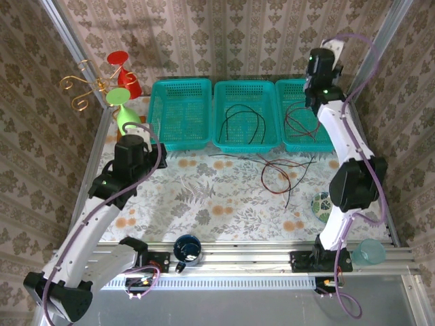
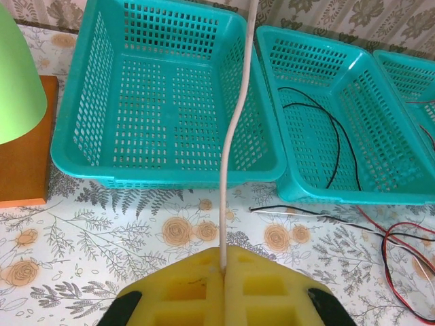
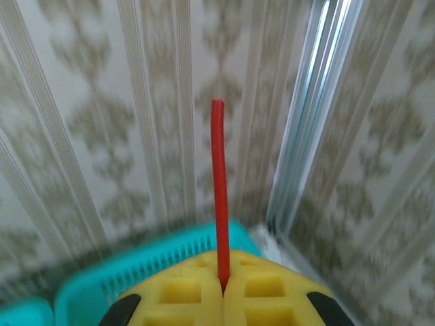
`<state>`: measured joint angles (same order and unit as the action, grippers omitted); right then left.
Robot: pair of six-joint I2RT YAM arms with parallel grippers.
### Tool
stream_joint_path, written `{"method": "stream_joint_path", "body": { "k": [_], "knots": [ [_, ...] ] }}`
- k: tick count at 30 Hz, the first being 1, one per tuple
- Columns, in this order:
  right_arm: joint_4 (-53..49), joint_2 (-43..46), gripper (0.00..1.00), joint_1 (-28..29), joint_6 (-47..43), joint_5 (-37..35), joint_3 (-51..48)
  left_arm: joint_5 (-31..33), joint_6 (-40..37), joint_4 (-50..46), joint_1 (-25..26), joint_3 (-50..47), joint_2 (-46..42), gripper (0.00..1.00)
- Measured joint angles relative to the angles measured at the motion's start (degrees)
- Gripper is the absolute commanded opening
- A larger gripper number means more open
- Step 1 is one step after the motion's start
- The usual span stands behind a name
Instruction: Untangle the cables
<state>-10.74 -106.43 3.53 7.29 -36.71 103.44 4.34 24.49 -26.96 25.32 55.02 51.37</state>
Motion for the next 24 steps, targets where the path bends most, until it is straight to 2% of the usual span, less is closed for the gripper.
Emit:
{"method": "stream_joint_path", "body": {
  "k": [4, 9, 14, 20, 24],
  "knots": [
    [-8.4, -7.0, 0.00, -1.0, 4.4, 3.6, 0.8, 0.0, 0.0, 0.0, 0.2, 0.0, 0.0, 0.00],
    [-24.3, -20.5, 0.00, -4.7, 10.2, 11.9, 12.2, 0.0, 0.0, -0.7, 0.2, 0.0, -0.1, 0.00],
    [-36.2, -27.9, 0.01, -7.7, 13.2, 18.5, 17.0, 0.0, 1.1, -0.9, 0.2, -0.7, -1.4, 0.00],
    [-44.6, -32.2, 0.50, -8.5, 14.5, 23.6, 22.2, 0.2, 1.5, -1.0, 0.7, -1.0, -1.6, 0.00],
    [-45.1, -28.6, 0.72, -8.3, 14.6, 25.7, 21.8, 0.2, 1.4, -1.1, 2.0, -0.9, -1.6, 0.00]
  ]
}}
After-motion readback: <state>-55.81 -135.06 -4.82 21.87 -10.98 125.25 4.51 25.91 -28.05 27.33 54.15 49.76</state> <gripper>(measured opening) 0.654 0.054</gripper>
